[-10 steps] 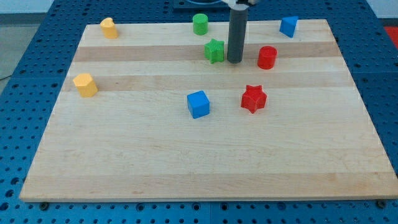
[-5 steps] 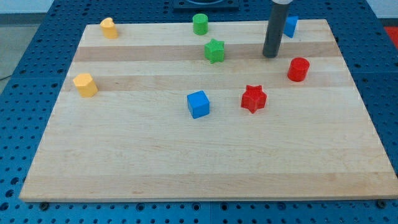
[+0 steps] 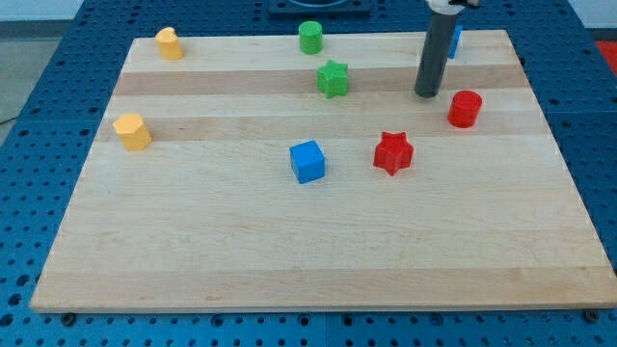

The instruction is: Push the red circle towards the center right

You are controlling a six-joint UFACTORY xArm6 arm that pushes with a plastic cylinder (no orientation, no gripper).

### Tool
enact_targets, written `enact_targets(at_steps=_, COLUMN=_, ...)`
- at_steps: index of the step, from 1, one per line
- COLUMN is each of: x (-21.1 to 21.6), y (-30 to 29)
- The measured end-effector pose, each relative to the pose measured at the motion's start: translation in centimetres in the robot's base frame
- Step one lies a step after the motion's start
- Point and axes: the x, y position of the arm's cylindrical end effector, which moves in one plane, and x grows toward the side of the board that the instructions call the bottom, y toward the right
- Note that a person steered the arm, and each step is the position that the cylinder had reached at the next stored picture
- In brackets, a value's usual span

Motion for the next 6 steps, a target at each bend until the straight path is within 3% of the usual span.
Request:
enact_targets(at_steps=2, x=3.5, y=2.8)
enact_targets(at_steps=4, x=4.1, y=2.7)
enact_targets(at_steps=5, x=4.1, y=0.2)
enact_targets(at_steps=6, x=5.5, y=-6.4)
